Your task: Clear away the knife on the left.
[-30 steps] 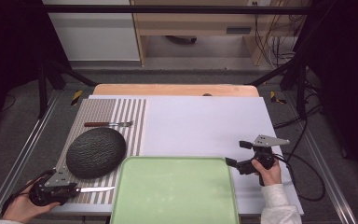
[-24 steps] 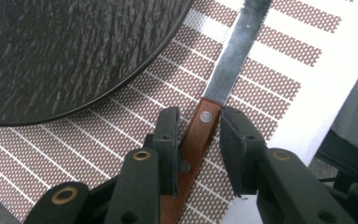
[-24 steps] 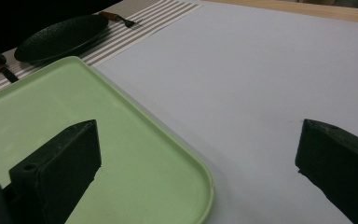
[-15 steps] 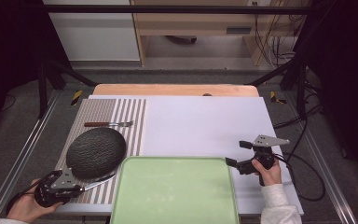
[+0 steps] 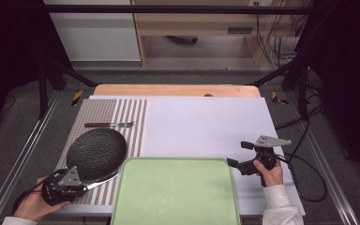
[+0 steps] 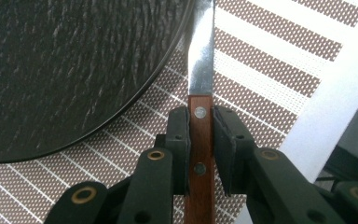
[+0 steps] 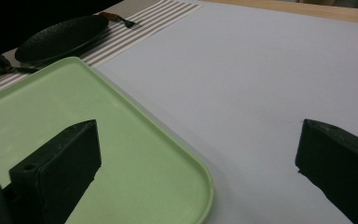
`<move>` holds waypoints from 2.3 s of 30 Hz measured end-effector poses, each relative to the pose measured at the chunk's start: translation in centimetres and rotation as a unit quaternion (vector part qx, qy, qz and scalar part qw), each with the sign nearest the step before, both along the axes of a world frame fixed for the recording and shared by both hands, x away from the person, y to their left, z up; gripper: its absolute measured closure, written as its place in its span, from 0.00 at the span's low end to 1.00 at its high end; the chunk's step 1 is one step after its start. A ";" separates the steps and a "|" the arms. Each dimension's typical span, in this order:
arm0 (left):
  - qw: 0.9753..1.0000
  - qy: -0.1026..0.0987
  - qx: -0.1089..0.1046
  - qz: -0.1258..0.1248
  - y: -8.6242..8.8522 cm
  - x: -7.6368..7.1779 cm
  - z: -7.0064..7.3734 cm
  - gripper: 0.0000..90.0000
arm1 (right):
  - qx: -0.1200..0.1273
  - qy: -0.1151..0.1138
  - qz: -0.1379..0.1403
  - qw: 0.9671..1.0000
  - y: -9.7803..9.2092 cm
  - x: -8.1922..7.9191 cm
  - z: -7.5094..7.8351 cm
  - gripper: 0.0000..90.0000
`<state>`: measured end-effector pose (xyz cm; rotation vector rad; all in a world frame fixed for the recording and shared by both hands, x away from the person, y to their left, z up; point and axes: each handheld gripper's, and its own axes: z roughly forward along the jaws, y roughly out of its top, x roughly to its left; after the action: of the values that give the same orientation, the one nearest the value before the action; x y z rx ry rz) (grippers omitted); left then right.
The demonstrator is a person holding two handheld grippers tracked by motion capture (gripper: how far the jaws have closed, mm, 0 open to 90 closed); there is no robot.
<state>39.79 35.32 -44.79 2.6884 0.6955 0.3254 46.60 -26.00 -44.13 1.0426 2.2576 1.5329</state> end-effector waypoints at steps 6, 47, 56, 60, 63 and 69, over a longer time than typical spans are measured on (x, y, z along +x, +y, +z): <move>1.000 0.003 -0.006 0.001 0.1 0.1 0.1 0.86 | -0.001 0.000 0.000 1.000 0.0 0.0 0.0 0.01; 0.997 -0.029 -0.064 0.016 -3.4 -0.4 3.5 0.86 | -0.002 -0.001 0.002 1.000 0.0 0.0 -0.1 0.01; 0.996 -0.035 -0.076 0.016 -5.1 -0.2 4.1 0.86 | -0.001 -0.002 0.002 1.000 0.0 0.0 0.0 0.01; 0.996 -0.036 -0.078 0.027 -5.8 0.0 4.0 0.86 | -0.003 -0.002 0.002 1.000 0.0 0.0 0.0 0.01; 0.996 -0.038 -0.078 0.034 -6.0 0.1 4.0 0.86 | -0.003 -0.002 0.003 1.000 0.0 0.0 0.0 0.01; 0.994 -0.041 -0.087 0.052 -6.6 0.3 4.1 0.86 | -0.003 -0.002 0.003 1.000 0.0 0.0 0.0 0.01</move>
<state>40.08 28.75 -40.65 2.4660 0.8026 0.3798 46.61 -25.97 -44.14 1.0330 2.2627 1.5290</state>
